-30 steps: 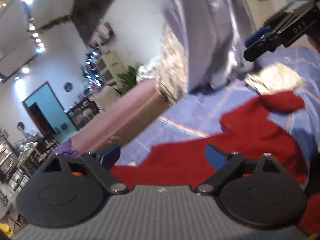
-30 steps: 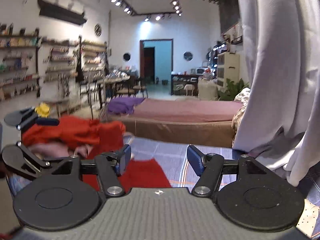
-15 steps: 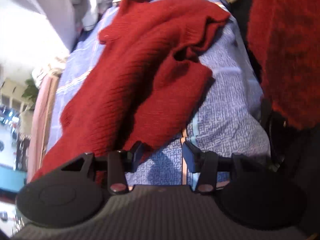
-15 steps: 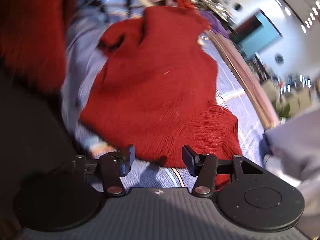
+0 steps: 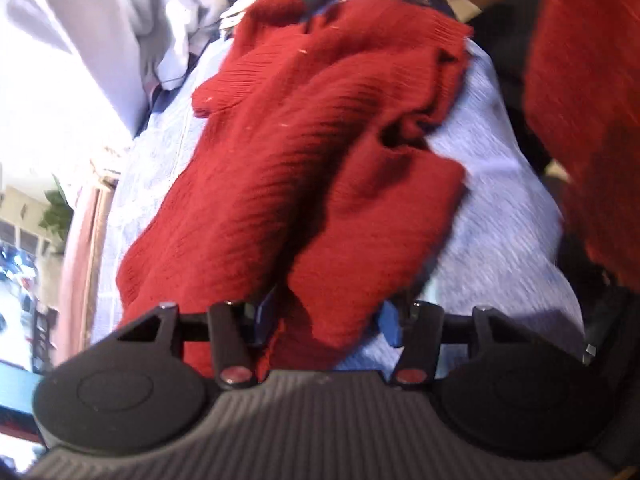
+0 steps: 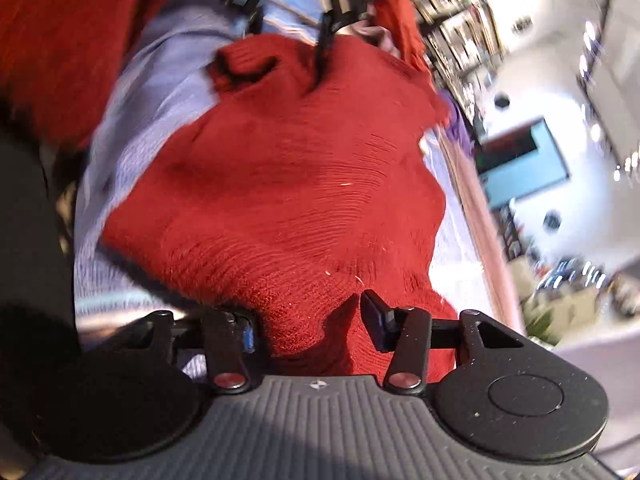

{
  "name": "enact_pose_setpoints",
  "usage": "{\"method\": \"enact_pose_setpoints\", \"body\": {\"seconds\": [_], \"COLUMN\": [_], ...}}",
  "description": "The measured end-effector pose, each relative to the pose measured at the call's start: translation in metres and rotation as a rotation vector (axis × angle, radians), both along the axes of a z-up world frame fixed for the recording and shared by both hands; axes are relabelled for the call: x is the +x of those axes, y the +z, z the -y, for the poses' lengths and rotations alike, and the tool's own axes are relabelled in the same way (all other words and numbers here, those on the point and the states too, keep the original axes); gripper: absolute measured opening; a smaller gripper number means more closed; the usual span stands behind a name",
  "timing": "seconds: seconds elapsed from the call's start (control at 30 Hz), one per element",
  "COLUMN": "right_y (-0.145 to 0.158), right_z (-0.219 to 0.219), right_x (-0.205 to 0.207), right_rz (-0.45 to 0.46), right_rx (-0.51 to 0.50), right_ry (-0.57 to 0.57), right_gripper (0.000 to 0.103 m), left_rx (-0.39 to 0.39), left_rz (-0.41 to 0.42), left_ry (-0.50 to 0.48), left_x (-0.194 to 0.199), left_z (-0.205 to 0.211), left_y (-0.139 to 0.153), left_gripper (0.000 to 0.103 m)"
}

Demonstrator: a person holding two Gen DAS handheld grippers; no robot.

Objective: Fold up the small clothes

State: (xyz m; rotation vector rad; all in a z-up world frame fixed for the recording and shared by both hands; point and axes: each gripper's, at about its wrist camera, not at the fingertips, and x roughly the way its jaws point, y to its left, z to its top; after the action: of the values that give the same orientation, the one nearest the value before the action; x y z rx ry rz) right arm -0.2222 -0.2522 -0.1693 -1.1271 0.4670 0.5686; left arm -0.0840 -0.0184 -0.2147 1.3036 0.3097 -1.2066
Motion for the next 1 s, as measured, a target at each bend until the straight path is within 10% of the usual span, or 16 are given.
{"method": "enact_pose_setpoints", "body": {"seconds": [0.17,0.23,0.33,0.63,1.0], "right_y": [-0.011,-0.011,-0.007,0.101,0.234], "right_z": [0.002,0.000,-0.008,0.010,0.008], "right_x": [-0.004,0.003,0.014,-0.010,-0.099], "right_rz": [0.009,-0.027,-0.090,-0.003,0.258], "right_rx": [-0.082,-0.024,0.060,0.528,0.795], "right_ry": [0.052,0.010,-0.096,-0.372,-0.309], "right_gripper": [0.074,0.027,0.020,0.015,0.014], "left_rx": [0.014,0.014,-0.014,-0.391,-0.677], "left_rz": [-0.021,-0.098,-0.118,-0.117,-0.046], "left_ry": [-0.076,-0.021,0.080,0.360,0.379], "left_x": [0.013,0.021,0.024,0.026,-0.026], "left_z": [0.007,0.007,0.011,-0.008,-0.054], "left_y": [-0.005,-0.002,-0.001,0.085,0.226], "left_gripper": [0.048,0.029,0.015,0.010,0.010]}}
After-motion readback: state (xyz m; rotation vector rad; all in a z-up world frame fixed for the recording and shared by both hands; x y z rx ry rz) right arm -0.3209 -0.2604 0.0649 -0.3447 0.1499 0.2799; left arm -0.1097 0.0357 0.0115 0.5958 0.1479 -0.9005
